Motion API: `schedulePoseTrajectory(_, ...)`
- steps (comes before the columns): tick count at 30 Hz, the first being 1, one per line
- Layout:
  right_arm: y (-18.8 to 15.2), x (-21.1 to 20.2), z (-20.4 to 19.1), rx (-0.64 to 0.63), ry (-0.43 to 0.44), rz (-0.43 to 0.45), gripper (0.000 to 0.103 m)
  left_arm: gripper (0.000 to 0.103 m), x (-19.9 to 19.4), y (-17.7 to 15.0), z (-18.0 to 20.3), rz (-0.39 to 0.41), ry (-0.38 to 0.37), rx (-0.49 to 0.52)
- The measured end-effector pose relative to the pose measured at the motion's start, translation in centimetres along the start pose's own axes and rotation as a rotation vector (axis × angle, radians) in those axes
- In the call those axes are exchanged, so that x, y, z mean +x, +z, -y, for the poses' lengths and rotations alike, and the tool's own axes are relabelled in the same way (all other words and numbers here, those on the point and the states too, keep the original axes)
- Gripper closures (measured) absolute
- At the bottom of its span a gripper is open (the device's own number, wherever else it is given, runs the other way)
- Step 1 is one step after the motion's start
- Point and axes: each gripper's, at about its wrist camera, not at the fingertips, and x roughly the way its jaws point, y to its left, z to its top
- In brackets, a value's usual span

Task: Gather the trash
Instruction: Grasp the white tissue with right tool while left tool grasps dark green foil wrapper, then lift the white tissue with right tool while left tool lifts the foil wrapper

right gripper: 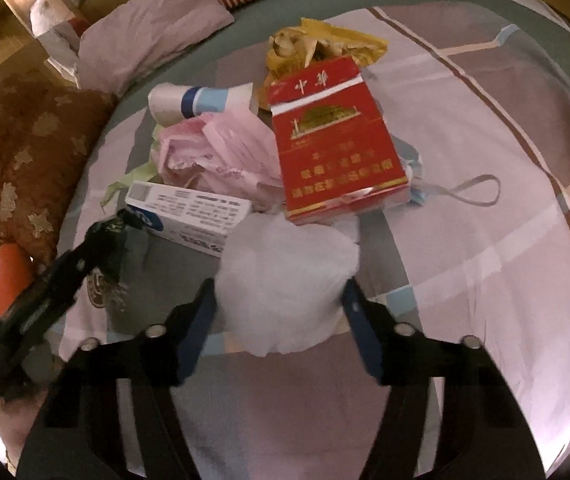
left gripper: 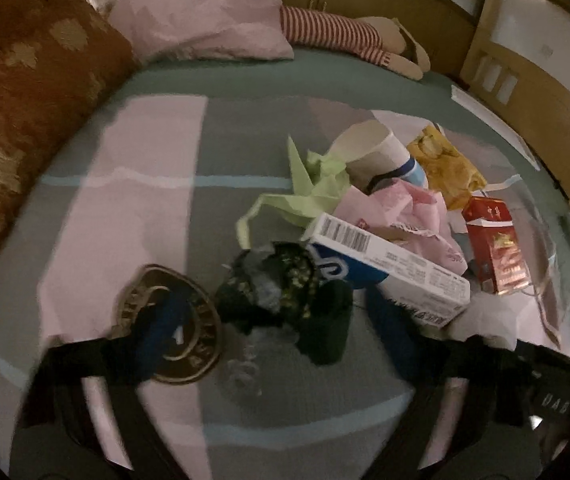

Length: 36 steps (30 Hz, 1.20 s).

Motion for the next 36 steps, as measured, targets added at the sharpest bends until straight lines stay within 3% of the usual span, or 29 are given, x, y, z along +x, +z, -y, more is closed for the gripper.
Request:
schedulePoseTrajectory(5, -0.3, 0.1, 0.1, -0.039, -0.001, -0.018, 0.068, 0.050, -0.8, -0.5, 0.5, -0.018, -0.032, 0.005)
schedulePoseTrajectory(7, -0.3, -0.2, 0.2, -0.032, 0.007, -0.022, 0.072, 0.052, -1.8, -0.8, 0.9, -0.013, -0.030, 0.026)
schedulePoseTrajectory(15, -2.3, -2.7, -0.1, -0.013, 0.086, -0.038, 0.075, 0.056, -9.1, -3.1, 0.8, 0.013, -0.047, 0.017)
schedulePoseTrajectory(20, -4.6, -6.4, -0.8, -0.051, 0.202, -0.021, 0.075, 0.056, -14.2, -6.0, 1.1, 0.069, -0.054, 0.034)
schedulePoseTrajectory(24, -7.0, -10.9, -1.7, -0.154, 0.250, 0.072, 0.075, 0.056, -17.0, -8.6, 1.5, 0.109, -0.053, 0.053)
schedulePoseTrajectory(27, -9.4, -14.5, -2.4, -0.275, 0.199, 0.189, 0.075, 0.056, -19.0, -10.6, 1.7, 0.144, -0.067, 0.049)
schedulePoseTrajectory(31, -12.8, -17.6, -2.6, -0.338, 0.190, 0.281, 0.076, 0.056, -21.2, -13.4, 1.8, 0.191, -0.072, 0.054)
schedulePoseTrajectory(36, -15.7, -18.5, -3.4, -0.395, 0.148, 0.352, 0.076, 0.056, -22.2, -15.7, 2.2, 0.206, -0.062, 0.055)
